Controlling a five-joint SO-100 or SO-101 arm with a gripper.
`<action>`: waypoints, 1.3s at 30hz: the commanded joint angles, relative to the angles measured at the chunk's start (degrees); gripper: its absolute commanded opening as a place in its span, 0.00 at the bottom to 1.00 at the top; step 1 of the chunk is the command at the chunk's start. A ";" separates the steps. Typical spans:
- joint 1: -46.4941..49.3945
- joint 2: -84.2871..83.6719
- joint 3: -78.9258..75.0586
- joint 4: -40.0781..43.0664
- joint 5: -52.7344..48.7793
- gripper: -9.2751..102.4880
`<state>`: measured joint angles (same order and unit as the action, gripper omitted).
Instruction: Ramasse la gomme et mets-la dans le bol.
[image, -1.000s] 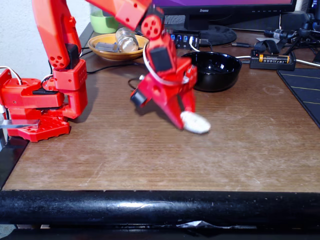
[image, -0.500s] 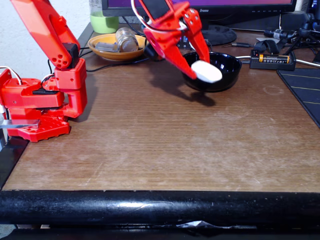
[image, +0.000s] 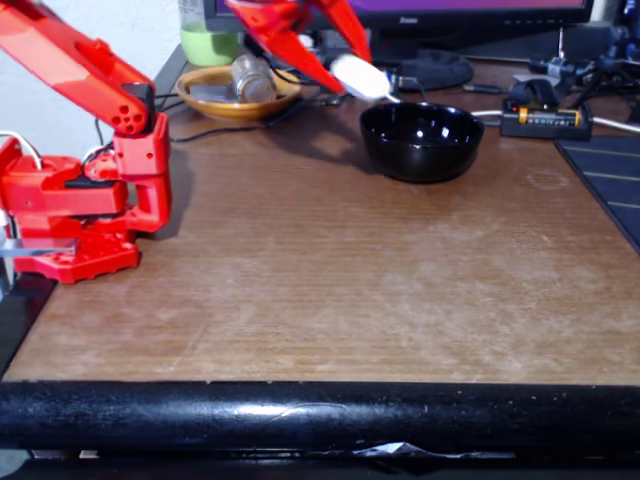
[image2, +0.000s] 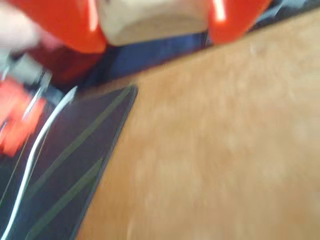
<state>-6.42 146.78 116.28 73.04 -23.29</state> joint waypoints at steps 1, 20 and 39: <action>-11.07 4.31 -3.25 4.48 -0.62 0.03; -25.31 -23.38 -13.89 -8.00 0.44 0.03; -28.13 -49.04 -43.15 -3.69 8.79 0.03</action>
<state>-35.16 98.26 81.21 68.82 -16.44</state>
